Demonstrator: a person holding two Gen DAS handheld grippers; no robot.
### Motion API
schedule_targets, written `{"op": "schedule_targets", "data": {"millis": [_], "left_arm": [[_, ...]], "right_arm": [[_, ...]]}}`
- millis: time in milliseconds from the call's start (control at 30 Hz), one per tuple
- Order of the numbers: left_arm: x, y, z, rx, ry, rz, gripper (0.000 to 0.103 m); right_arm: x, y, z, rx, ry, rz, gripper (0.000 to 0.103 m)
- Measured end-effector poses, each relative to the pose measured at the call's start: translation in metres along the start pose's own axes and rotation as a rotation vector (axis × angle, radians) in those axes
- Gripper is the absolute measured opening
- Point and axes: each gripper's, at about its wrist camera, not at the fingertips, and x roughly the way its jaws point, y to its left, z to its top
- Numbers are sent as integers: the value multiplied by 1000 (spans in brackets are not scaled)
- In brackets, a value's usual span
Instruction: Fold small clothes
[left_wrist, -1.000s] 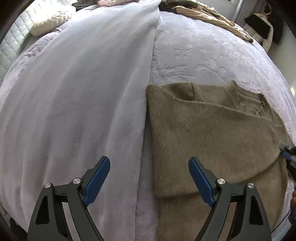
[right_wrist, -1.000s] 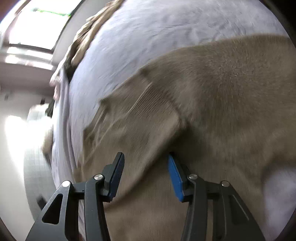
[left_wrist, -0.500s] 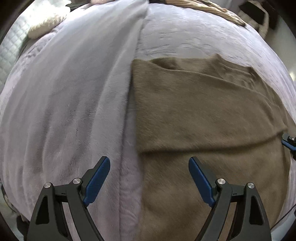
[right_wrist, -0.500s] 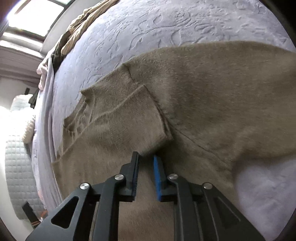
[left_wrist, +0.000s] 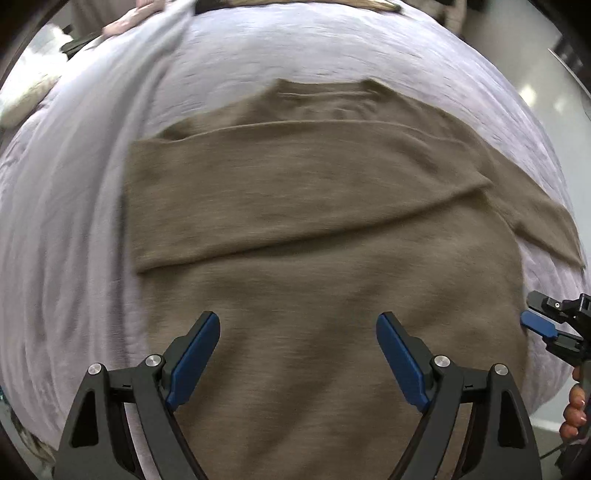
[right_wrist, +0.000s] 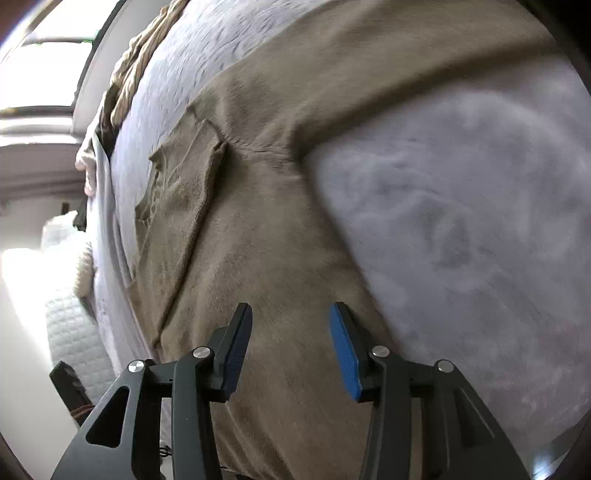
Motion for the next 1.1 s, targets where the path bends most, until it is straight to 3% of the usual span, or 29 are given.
{"op": "schedule_targets", "data": {"millis": [167, 367, 533, 667, 867, 900, 1033, 1100], "left_arm": [[3, -42, 7, 54, 10, -26, 87], [9, -82, 13, 92, 21, -43, 87], [17, -108, 18, 106, 29, -51, 87], [19, -126, 22, 122, 26, -54, 87], [15, -140, 49, 99, -65, -37, 87], [15, -141, 58, 86, -78, -32, 87], [32, -144, 98, 28, -118, -8, 87], [43, -150, 110, 28, -121, 2, 87]], "right_arm": [[-22, -19, 7, 12, -60, 18, 48], [-69, -62, 40, 130, -260, 68, 58], [-102, -99, 76, 205, -379, 46, 58], [-116, -124, 102, 288, -453, 76, 58], [-120, -147, 131, 401, -520, 166, 58], [-119, -151, 132, 427, -530, 199, 57], [-114, -159, 139, 473, -527, 278, 38], [-113, -163, 139, 477, -521, 307, 38]]}}
